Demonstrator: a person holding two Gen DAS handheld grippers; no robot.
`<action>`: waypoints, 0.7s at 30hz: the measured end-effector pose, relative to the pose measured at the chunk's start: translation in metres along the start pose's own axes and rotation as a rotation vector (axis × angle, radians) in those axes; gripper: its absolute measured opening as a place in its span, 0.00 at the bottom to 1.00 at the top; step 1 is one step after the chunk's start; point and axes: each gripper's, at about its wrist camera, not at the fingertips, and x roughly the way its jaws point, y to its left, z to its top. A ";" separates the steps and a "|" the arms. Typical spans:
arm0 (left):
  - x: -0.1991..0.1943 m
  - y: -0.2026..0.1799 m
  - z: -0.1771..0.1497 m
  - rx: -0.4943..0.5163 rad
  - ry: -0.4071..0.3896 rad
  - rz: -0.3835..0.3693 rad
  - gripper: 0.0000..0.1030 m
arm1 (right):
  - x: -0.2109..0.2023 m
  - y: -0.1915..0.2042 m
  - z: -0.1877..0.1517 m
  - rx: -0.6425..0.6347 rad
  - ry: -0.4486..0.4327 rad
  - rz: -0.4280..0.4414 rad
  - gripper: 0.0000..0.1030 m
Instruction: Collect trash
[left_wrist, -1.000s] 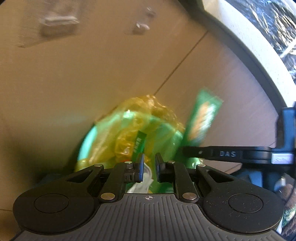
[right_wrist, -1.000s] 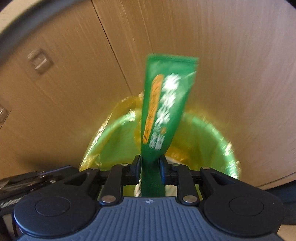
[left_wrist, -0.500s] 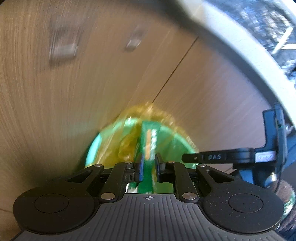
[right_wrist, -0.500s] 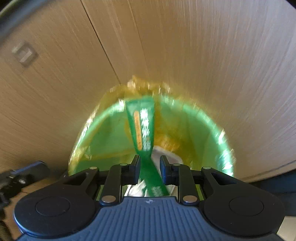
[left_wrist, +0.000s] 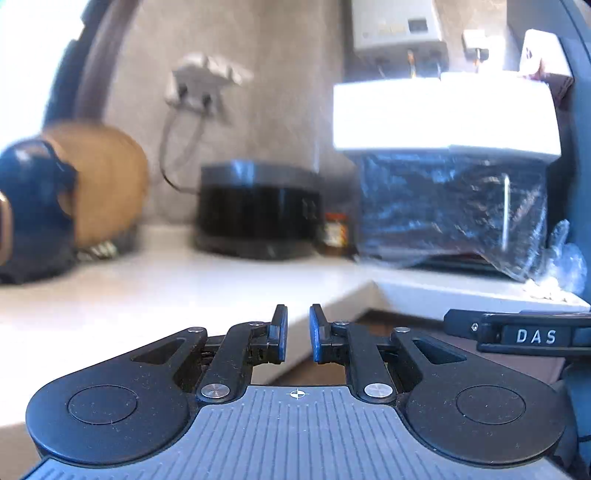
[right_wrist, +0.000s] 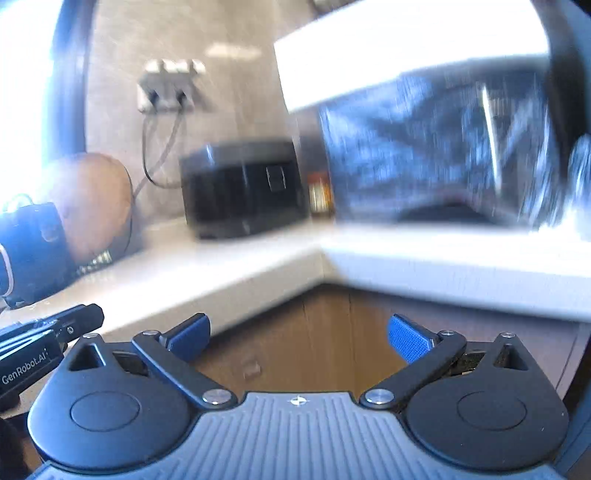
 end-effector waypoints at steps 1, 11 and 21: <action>-0.009 -0.002 0.000 0.013 -0.022 0.024 0.15 | -0.009 0.008 0.001 -0.023 -0.026 -0.015 1.00; -0.073 -0.015 0.010 0.064 -0.040 -0.023 0.15 | -0.070 0.036 -0.007 -0.075 -0.107 -0.041 1.00; -0.081 -0.017 0.016 0.064 -0.031 -0.006 0.15 | -0.077 0.036 -0.003 -0.047 -0.102 -0.043 1.00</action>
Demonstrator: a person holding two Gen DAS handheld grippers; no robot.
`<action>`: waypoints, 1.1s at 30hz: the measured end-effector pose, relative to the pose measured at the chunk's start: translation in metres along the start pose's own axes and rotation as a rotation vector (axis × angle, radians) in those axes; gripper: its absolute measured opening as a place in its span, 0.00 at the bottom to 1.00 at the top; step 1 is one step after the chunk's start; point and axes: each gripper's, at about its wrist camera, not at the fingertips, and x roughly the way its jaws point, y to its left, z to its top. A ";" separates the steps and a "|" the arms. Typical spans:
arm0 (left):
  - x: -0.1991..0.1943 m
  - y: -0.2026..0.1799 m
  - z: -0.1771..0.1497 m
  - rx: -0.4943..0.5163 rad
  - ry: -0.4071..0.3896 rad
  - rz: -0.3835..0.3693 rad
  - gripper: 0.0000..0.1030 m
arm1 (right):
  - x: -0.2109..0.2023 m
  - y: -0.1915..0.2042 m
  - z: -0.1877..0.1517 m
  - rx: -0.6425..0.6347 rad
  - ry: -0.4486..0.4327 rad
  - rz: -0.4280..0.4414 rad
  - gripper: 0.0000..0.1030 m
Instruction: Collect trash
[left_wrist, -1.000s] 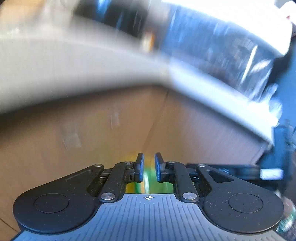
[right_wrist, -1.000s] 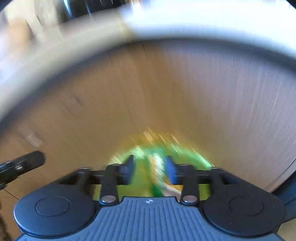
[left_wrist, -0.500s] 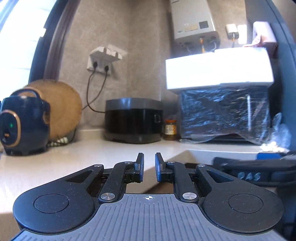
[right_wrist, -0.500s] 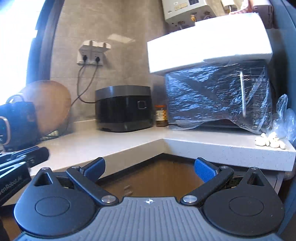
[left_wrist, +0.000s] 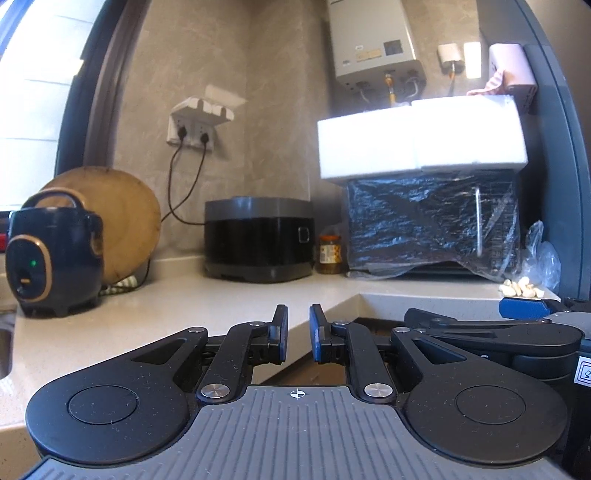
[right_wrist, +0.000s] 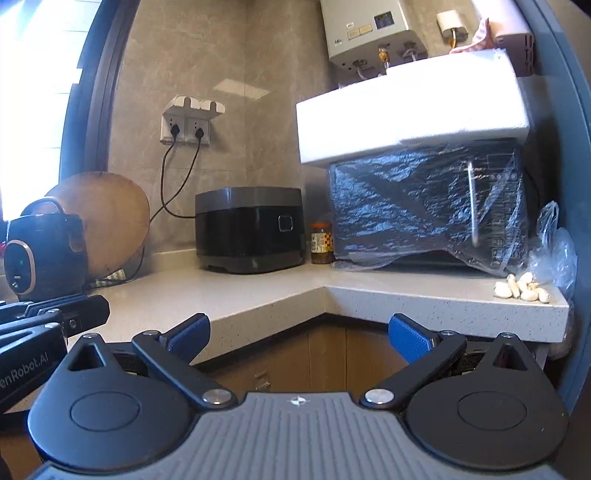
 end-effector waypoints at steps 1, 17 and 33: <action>0.002 0.001 -0.001 -0.004 0.011 0.000 0.15 | 0.001 0.001 -0.001 0.002 0.006 -0.001 1.00; 0.010 -0.001 -0.004 -0.006 0.079 -0.016 0.15 | 0.005 0.000 -0.005 0.004 0.031 -0.008 1.00; 0.012 0.000 -0.006 -0.016 0.101 -0.017 0.15 | 0.010 -0.001 -0.006 -0.010 0.051 -0.002 1.00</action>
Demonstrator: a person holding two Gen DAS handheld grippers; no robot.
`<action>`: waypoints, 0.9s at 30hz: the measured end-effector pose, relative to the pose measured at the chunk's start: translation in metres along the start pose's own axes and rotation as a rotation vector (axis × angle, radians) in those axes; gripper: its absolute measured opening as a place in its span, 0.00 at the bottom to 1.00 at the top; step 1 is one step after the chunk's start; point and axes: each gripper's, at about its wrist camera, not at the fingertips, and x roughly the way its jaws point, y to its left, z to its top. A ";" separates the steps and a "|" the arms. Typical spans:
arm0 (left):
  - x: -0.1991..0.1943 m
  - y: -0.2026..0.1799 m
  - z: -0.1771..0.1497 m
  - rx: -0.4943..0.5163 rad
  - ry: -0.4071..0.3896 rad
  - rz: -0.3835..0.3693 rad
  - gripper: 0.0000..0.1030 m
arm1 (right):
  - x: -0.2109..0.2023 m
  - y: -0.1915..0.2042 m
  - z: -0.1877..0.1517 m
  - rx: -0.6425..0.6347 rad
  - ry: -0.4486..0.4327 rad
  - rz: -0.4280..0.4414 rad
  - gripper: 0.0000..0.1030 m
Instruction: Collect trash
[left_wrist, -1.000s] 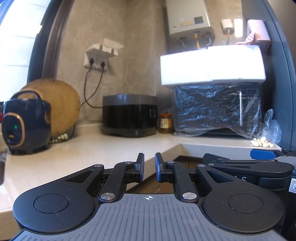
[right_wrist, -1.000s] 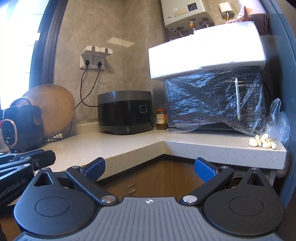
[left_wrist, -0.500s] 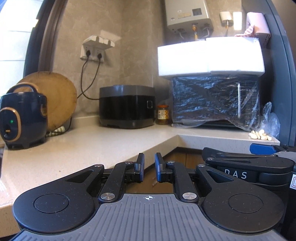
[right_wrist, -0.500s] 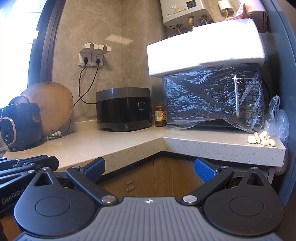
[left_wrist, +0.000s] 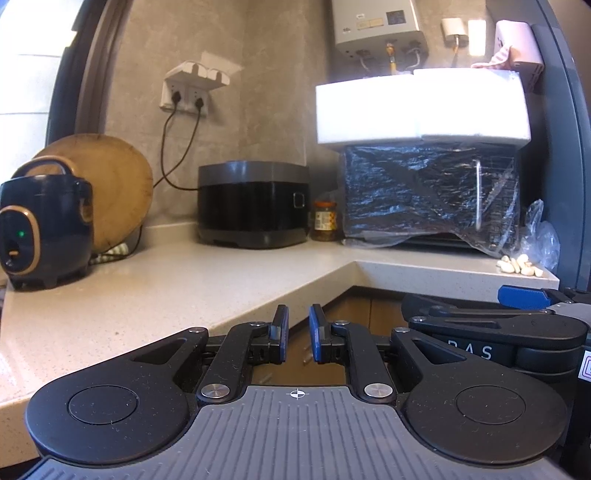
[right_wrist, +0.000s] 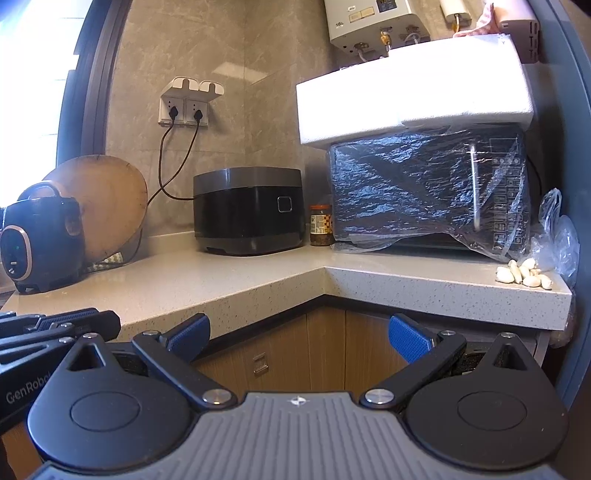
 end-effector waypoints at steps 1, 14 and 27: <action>0.000 0.000 0.000 -0.001 -0.001 0.001 0.15 | 0.000 0.000 0.000 -0.001 0.001 0.001 1.00; 0.003 0.001 -0.001 -0.012 0.016 0.006 0.15 | 0.001 0.002 -0.002 -0.008 0.013 0.007 1.00; 0.006 0.006 -0.001 -0.034 0.017 0.015 0.15 | 0.003 0.001 -0.003 -0.006 0.020 0.012 1.00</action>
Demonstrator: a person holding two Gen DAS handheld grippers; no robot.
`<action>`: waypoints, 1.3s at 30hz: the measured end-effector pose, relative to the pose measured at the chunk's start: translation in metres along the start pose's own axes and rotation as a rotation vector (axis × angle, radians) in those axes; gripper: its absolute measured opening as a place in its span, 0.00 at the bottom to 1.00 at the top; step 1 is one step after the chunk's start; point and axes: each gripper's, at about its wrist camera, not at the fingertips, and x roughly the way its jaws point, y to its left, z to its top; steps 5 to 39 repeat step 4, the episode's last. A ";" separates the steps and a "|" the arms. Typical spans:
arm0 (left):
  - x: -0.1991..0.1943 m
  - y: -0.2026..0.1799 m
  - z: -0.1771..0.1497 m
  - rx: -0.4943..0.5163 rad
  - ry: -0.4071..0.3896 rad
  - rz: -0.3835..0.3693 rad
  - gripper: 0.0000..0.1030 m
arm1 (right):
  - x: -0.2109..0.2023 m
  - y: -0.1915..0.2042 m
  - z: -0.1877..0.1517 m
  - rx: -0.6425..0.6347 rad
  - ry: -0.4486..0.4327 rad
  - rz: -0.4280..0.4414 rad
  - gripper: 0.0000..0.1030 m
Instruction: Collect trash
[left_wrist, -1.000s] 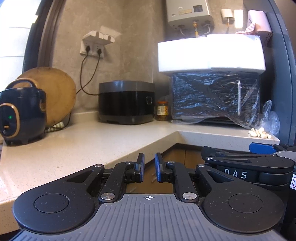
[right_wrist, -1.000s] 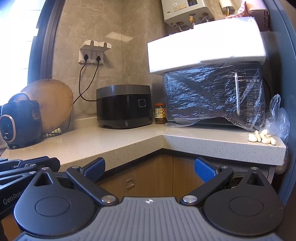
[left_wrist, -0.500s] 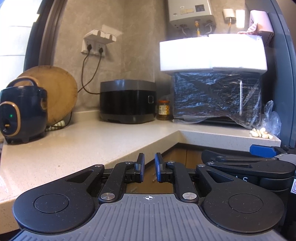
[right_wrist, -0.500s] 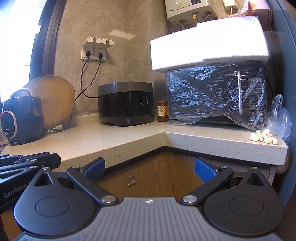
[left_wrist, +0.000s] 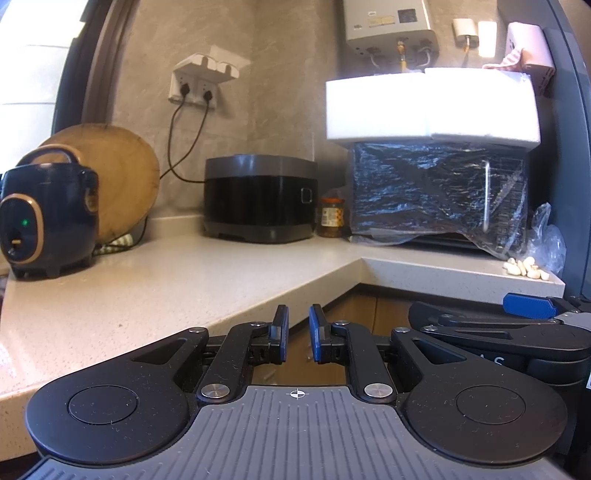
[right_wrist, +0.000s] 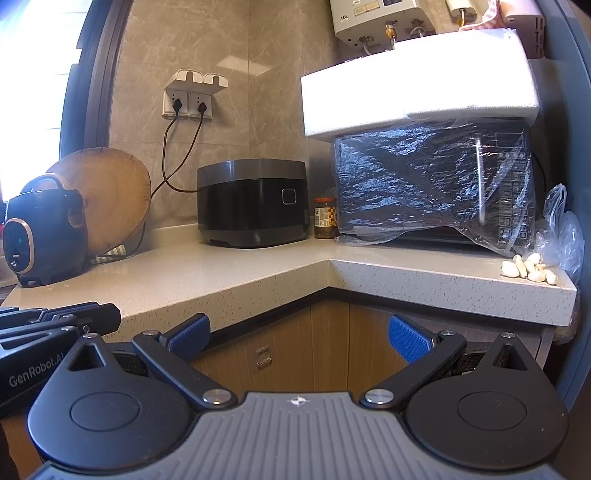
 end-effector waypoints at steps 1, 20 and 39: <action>0.001 0.001 0.000 -0.006 0.001 0.004 0.15 | 0.000 0.000 0.000 0.002 0.001 0.000 1.00; 0.005 0.005 0.001 -0.043 0.012 0.016 0.15 | 0.005 -0.001 0.003 0.022 -0.010 0.013 1.00; 0.005 0.005 0.001 -0.043 0.012 0.016 0.15 | 0.005 -0.001 0.003 0.022 -0.010 0.013 1.00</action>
